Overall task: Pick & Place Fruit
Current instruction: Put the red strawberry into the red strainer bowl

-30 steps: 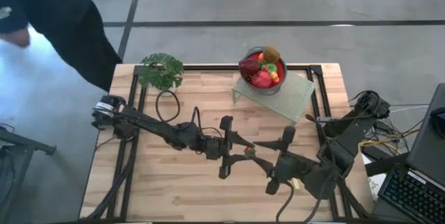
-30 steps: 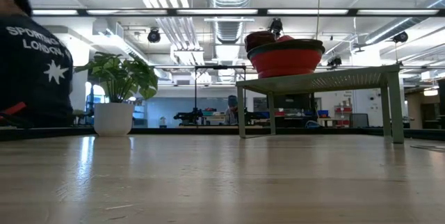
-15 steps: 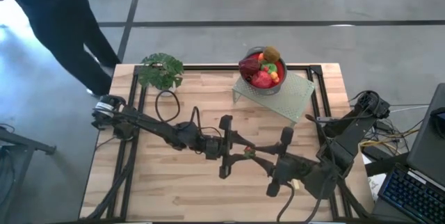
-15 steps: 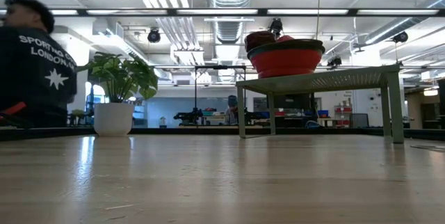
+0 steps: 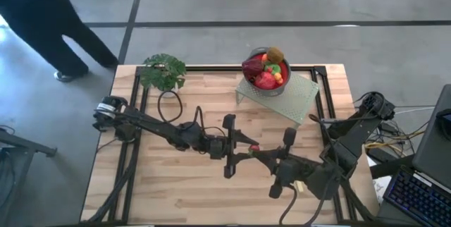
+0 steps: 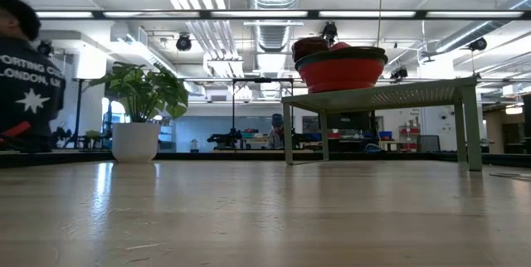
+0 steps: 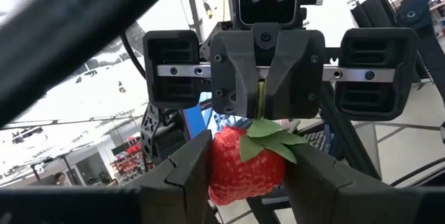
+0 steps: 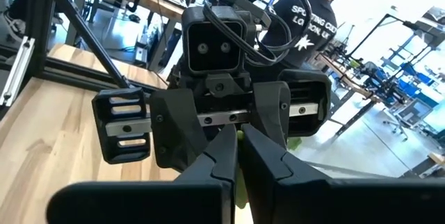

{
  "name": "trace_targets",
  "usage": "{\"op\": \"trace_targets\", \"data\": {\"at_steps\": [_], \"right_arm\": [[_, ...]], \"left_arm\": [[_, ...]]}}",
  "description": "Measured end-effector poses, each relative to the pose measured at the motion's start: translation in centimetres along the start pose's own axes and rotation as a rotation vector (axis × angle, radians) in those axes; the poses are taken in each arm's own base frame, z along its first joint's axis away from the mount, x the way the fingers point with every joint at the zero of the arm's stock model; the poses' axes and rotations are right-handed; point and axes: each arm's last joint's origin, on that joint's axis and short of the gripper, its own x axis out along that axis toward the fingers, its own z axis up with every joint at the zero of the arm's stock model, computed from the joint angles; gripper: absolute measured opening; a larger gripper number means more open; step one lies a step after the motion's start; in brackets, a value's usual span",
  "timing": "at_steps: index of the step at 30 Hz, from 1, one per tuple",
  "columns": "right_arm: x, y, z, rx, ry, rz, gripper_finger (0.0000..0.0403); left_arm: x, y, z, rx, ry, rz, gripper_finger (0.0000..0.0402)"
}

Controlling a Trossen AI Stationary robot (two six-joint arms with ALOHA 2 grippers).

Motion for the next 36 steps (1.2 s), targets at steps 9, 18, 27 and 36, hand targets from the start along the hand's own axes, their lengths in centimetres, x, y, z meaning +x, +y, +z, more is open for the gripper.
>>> {"op": "trace_targets", "data": {"at_steps": [9, 18, 27, 36], "right_arm": [[0.0, 0.0, 0.0, -0.005, 0.001, -0.001, 0.0009], [0.0, 0.0, 0.0, -0.005, 0.002, -0.001, 0.0009], [-0.4, -0.7, -0.4, 0.041, 0.031, 0.001, 0.0008], [-1.0, -7.4, -2.7, 0.259, 0.209, -0.082, 0.0008]], "left_arm": [[0.0, 0.0, -0.1, -0.018, 0.005, -0.001, 0.0159], [0.0, -0.1, 0.0, -0.070, 0.006, -0.003, 0.0172], [0.0, -0.3, -0.4, -0.067, 0.061, -0.003, 0.0304], [-0.8, -2.1, -2.4, -0.148, 0.350, -0.140, 0.0356]]}}
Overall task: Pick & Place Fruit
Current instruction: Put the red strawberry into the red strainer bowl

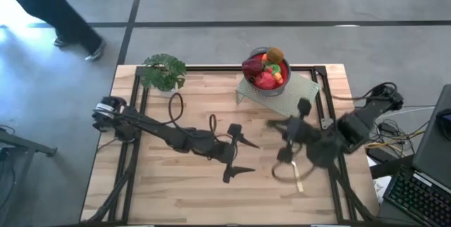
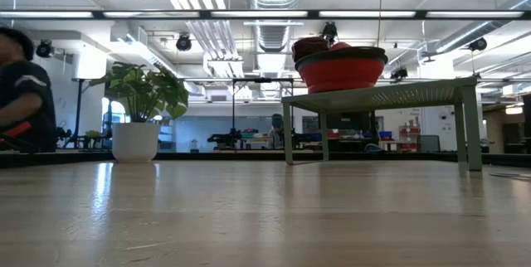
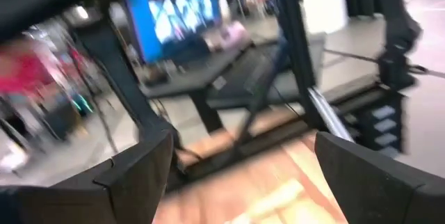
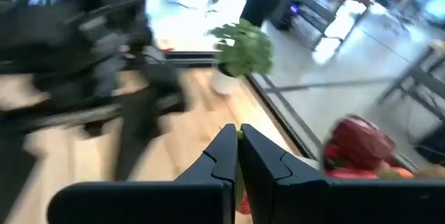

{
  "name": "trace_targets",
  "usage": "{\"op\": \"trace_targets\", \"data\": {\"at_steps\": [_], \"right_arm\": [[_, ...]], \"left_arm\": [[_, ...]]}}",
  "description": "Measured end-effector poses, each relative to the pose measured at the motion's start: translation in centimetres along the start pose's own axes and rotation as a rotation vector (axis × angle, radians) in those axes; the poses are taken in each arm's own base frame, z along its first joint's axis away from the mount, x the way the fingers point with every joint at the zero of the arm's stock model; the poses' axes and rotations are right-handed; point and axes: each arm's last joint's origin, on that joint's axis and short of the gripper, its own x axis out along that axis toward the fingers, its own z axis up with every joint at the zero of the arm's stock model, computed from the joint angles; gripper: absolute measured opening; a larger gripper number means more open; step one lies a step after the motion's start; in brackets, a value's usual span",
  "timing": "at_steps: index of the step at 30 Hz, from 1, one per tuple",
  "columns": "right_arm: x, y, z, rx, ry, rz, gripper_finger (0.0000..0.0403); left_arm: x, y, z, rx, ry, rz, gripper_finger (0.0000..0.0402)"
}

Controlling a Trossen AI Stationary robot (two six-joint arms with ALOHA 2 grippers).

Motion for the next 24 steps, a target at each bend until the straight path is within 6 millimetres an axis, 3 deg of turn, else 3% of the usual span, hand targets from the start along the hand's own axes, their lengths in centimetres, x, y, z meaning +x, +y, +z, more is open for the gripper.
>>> {"op": "trace_targets", "data": {"at_steps": [10, 24], "right_arm": [[3.2, -7.7, 0.5, 0.099, 0.126, -0.186, 0.0008], [8.8, -16.1, -0.5, 0.201, 0.319, -0.349, 0.0008]], "left_arm": [[-0.2, -1.5, -1.1, -0.207, 0.145, -0.075, 0.0356], [-0.4, -2.5, -1.2, -0.232, 0.175, -0.106, 0.0356]]}}
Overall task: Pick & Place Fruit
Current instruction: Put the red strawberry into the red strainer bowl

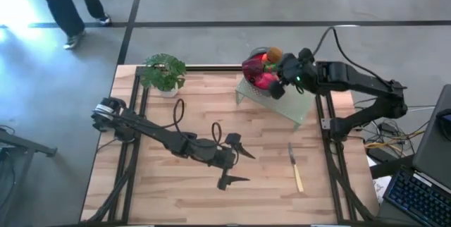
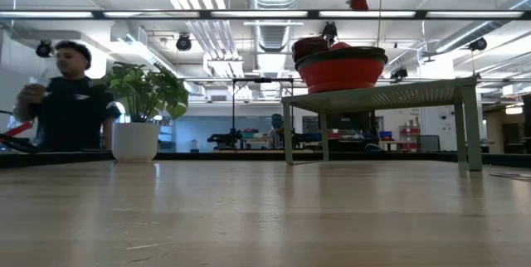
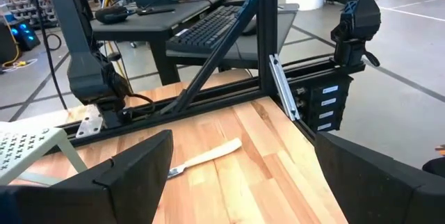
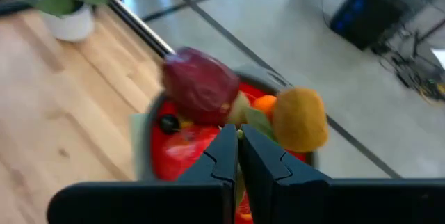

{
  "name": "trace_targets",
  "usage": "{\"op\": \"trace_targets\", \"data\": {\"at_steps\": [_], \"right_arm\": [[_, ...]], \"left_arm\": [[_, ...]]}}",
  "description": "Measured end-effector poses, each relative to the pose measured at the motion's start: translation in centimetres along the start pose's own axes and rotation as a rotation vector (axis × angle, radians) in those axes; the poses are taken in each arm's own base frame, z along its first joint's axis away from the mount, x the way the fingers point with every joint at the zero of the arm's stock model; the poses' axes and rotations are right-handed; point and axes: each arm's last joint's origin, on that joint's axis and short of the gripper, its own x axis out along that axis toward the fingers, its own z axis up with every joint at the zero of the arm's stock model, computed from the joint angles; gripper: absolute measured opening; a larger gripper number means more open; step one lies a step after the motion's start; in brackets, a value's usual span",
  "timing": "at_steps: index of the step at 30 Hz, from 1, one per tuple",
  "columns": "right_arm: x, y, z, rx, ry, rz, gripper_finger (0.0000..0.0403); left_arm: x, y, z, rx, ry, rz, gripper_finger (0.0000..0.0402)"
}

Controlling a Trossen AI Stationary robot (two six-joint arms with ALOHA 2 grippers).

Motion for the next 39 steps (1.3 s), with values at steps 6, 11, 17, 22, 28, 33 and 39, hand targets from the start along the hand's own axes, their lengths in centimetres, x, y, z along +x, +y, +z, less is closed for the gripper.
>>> {"op": "trace_targets", "data": {"at_steps": [6, 11, 17, 22, 28, 33, 39], "right_arm": [[2.9, -1.9, 0.0, 0.043, 0.076, -0.045, 0.0008], [5.4, -2.1, -0.1, 0.055, 0.099, -0.050, 0.0008], [7.3, -2.1, -0.6, 0.034, 0.102, -0.060, 0.0008], [7.6, -2.2, -0.9, 0.044, 0.114, -0.070, 0.0008], [8.4, -2.0, -1.8, 0.033, 0.137, -0.075, 0.0008], [8.9, -1.8, -2.4, 0.028, 0.148, -0.080, 0.0008], [9.0, -1.8, -2.5, 0.029, 0.148, -0.082, 0.0008]], "left_arm": [[0.0, 0.0, 0.0, 0.000, 0.000, 0.000, 0.0356], [0.0, 0.0, 0.0, 0.000, 0.001, 0.000, 0.0356], [0.0, 0.0, 0.0, 0.001, 0.002, 0.001, 0.0356], [0.0, 0.0, 0.0, 0.001, 0.002, 0.002, 0.0355], [0.0, 0.0, 0.0, 0.001, 0.002, 0.002, 0.0355], [0.0, 0.0, 0.0, 0.001, 0.002, 0.002, 0.0355], [0.0, 0.0, 0.0, 0.001, 0.002, 0.002, 0.0355]]}}
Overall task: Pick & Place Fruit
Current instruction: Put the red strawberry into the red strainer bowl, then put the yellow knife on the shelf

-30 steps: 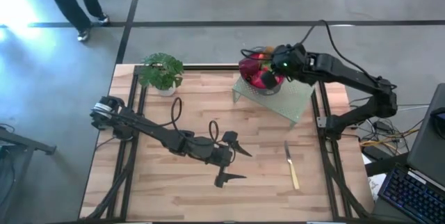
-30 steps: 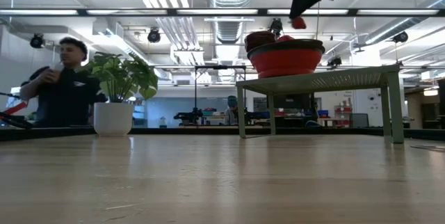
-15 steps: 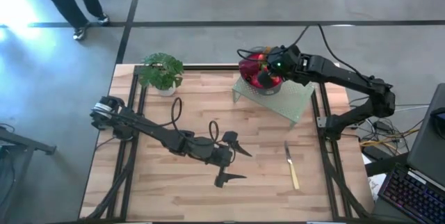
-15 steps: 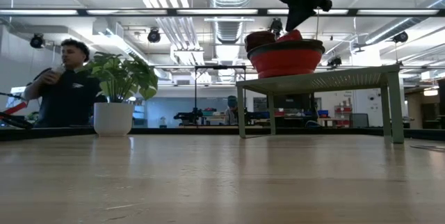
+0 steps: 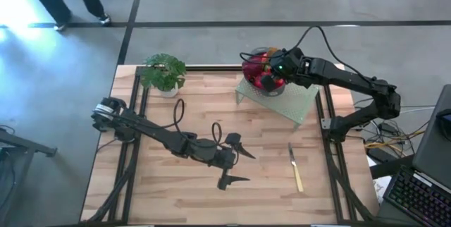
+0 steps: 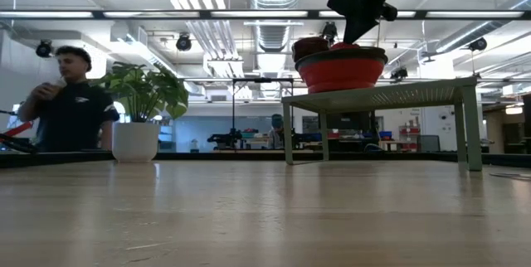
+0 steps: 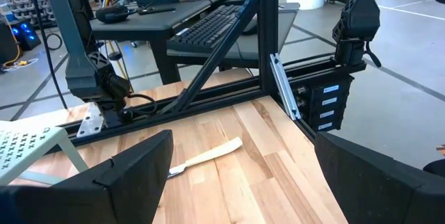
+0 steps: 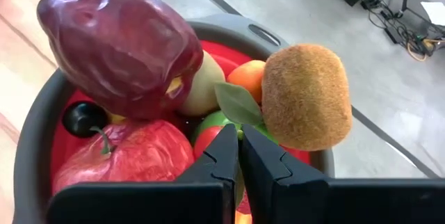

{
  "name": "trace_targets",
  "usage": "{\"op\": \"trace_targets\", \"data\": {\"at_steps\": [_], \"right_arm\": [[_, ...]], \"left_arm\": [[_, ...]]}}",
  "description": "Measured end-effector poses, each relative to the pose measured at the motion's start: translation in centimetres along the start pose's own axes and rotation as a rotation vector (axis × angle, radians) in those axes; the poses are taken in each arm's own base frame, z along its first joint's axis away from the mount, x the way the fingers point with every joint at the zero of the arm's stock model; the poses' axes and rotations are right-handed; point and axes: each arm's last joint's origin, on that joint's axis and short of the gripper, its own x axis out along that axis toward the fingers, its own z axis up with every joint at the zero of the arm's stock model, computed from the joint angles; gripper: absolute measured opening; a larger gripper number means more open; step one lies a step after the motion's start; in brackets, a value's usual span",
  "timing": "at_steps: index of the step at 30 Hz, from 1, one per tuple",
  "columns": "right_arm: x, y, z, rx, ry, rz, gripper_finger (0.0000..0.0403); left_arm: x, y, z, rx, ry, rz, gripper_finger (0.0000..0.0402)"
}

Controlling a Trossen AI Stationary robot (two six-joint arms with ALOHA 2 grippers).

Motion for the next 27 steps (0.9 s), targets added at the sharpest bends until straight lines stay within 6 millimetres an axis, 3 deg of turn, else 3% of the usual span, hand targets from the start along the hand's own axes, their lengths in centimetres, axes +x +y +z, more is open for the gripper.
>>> {"op": "trace_targets", "data": {"at_steps": [10, 27], "right_arm": [[0.01, 0.00, -0.04, 0.002, 0.001, -0.001, 0.0013], [0.00, 0.02, -0.06, 0.000, 0.002, 0.000, 0.0118]], "left_arm": [[0.00, 0.00, 0.00, 0.000, 0.000, 0.000, 0.0355], [0.00, 0.00, 0.00, 0.000, 0.000, -0.001, 0.0355]]}}
